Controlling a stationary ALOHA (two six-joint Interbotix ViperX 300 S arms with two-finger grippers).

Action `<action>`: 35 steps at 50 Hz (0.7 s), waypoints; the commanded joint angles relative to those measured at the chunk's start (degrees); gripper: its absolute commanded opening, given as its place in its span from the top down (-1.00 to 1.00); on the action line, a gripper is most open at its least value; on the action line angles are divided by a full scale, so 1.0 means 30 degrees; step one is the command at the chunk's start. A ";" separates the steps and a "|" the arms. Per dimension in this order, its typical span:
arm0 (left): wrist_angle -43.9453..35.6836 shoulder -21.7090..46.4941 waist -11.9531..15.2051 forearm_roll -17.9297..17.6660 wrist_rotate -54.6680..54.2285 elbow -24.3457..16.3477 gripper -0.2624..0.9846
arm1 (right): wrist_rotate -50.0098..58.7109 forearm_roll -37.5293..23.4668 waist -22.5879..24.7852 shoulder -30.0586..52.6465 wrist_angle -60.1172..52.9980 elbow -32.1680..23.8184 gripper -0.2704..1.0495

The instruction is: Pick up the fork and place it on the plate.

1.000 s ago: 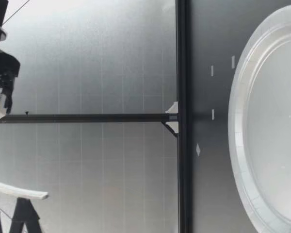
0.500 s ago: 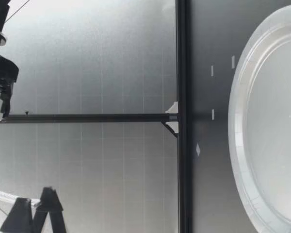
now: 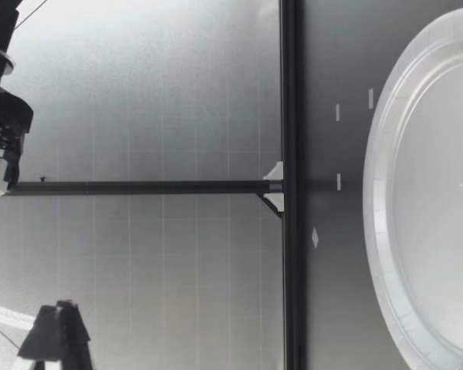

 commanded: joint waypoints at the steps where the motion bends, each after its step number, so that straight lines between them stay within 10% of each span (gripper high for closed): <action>1: -0.0117 -0.0234 -0.0059 0.0029 -0.0029 -0.0410 0.55 | -0.0088 0.0088 -0.0117 -0.0117 -0.0117 -0.0352 0.51; 12: -0.0029 -0.0352 -0.0059 0.0029 -0.0029 -0.0322 0.56 | -0.0088 0.0059 -0.0117 0.0264 -0.0146 -0.0293 0.34; 26: 0.1992 -0.2373 -0.0059 0.0029 0.0117 -0.0176 0.56 | -0.0117 0.0176 -0.0117 -0.0205 -0.0586 0.0322 -0.59; 35: 0.7354 -0.6064 -0.0059 0.0029 0.0352 -0.0205 0.56 | -0.0029 0.0322 -0.0146 -0.0938 -0.0293 0.1494 -0.56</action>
